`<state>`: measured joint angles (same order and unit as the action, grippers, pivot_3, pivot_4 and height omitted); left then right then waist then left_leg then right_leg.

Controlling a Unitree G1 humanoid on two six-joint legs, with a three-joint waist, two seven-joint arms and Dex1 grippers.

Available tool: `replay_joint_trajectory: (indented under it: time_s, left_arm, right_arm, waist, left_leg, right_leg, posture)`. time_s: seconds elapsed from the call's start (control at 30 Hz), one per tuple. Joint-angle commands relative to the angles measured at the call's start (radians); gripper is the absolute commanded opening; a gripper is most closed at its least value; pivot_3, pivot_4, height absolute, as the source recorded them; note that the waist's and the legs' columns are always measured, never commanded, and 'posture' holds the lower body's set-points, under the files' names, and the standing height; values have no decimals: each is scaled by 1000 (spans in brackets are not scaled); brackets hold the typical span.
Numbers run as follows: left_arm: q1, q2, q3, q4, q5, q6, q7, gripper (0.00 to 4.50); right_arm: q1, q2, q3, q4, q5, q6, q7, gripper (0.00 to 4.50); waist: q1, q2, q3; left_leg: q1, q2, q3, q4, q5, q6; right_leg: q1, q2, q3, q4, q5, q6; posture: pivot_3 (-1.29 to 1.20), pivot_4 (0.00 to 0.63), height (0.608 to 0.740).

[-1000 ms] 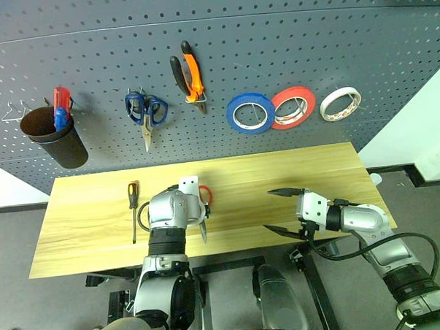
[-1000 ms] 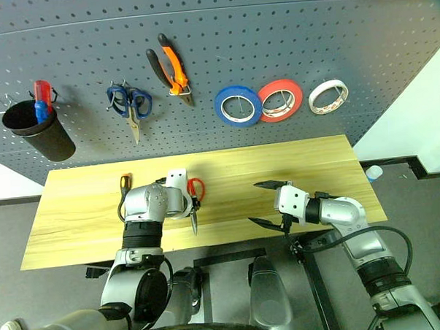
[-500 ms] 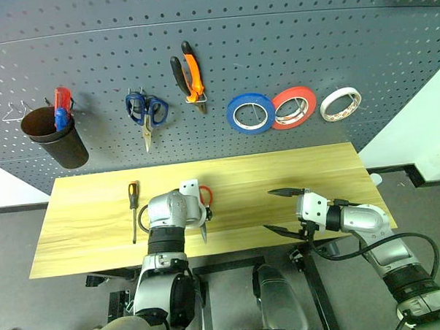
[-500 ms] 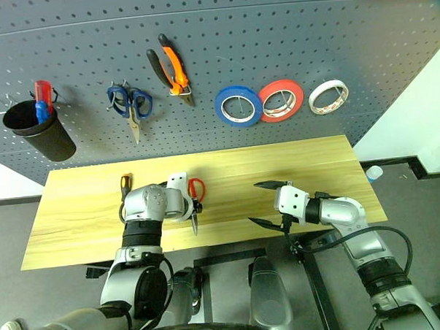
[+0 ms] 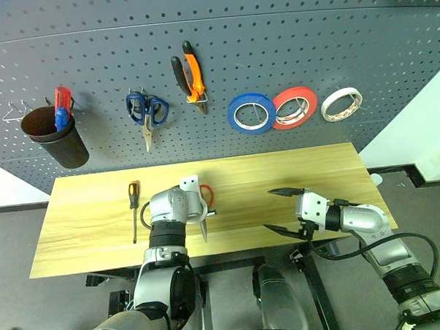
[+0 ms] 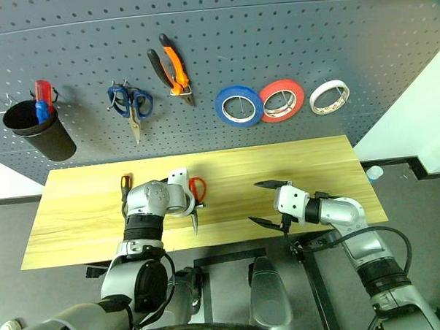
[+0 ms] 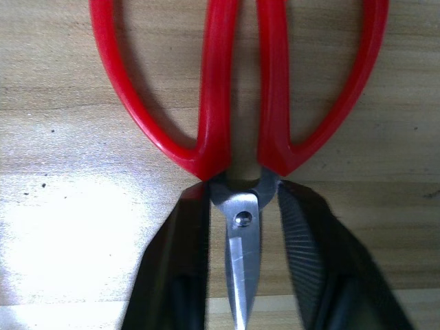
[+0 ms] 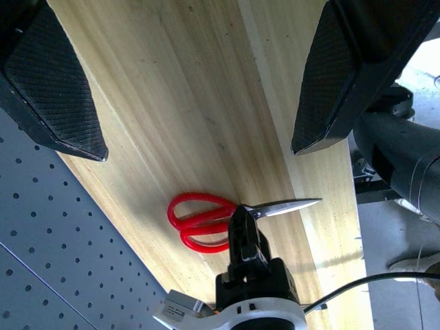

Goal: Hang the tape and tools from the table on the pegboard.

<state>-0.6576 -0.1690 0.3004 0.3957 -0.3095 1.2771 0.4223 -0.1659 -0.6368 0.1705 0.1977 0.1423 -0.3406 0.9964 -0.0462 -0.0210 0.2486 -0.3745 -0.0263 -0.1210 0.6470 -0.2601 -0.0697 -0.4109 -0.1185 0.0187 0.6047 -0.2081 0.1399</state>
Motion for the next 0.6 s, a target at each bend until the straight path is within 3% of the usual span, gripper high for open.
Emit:
replay_joint_trajectory:
  time_s: [0.03, 0.07, 0.33, 0.6]
  left_arm:
    - [-40, -137, 2, 9, -9, 8, 14, 259]
    - [-41, -136, 2, 9, -10, 12, 18, 15]
    - [-37, -123, -36, -40, -1, 12, 26, 15]
    - [-31, -119, -97, -148, -19, 62, -19, 2424]
  right_arm:
    - [3, 6, -22, -31, 8, -8, -7, 4500]
    - [3, 6, -22, -31, 8, -8, -8, 4500]
    - [4, 5, -20, -29, 7, -8, -9, 4500]
    - [4, 5, -21, -21, 5, -11, -10, 4500]
  waist:
    - [0, 0, 0]
    - [0, 0, 0]
    - [1, 0, 0]
    - [1, 0, 0]
  left_leg:
    - [0, 0, 0, 0, 0, 0]
    - [0, 0, 0, 0, 0, 0]
    - [-1, 0, 0, -1, -1, -2]
    - [-1, 0, 0, -1, -1, -2]
  right_leg:
    - [0, 0, 0, 0, 0, 0]
    - [0, 0, 0, -1, 0, 1]
    - [2, 0, 0, -6, 2, 3]
    - [2, 0, 0, -7, 2, 3]
  posture:
    - [-108, 201, 733]
    - [-108, 201, 733]
    - [-104, 201, 733]
    - [-104, 206, 733]
